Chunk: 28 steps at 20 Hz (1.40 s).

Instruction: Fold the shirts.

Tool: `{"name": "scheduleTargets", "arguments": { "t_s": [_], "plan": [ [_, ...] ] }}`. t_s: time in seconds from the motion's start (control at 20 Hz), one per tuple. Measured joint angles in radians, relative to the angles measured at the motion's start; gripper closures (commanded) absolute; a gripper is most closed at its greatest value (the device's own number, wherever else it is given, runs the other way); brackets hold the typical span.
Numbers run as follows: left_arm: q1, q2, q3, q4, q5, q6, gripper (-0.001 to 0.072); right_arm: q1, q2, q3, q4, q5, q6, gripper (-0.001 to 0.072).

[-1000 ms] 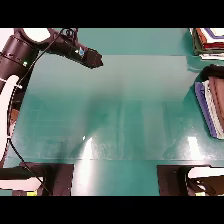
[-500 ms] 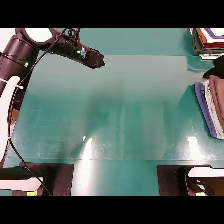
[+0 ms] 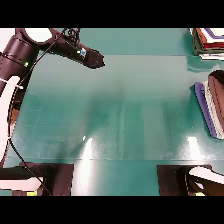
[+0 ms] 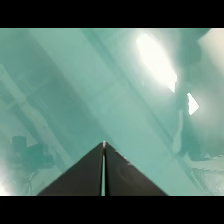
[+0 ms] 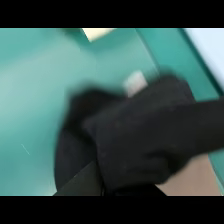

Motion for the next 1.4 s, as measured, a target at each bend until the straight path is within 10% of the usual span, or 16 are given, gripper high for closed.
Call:
{"name": "scheduleTargets", "arguments": {
  "t_s": [0.1,0.2,0.3,0.75,1.15,1.4],
  "plan": [
    [0.000,0.000,0.000,0.000,-0.002,0.001,0.0677,-0.043,0.060,-0.101,-0.087,0.037,-0.005,0.0640],
    [0.000,0.000,0.000,0.000,-0.011,0.001,0.0677,-0.088,0.120,-0.204,-0.156,0.057,-0.008,0.0201],
    [0.000,0.000,0.000,0.000,-0.023,0.002,0.0677,-0.140,0.171,-0.301,-0.211,0.063,-0.010,0.0122],
    [0.000,0.000,0.000,0.000,-0.038,0.001,0.0676,-0.249,0.300,-0.460,-0.097,0.018,-0.011,0.0125],
    [0.000,0.000,0.000,0.000,-0.020,0.001,0.0676,0.362,0.320,-0.469,0.159,-0.129,-0.010,0.0139],
    [0.000,0.000,0.000,0.000,0.008,0.001,0.0676,0.750,0.322,-0.469,0.079,-0.267,-0.011,0.0700]
  ]
}}
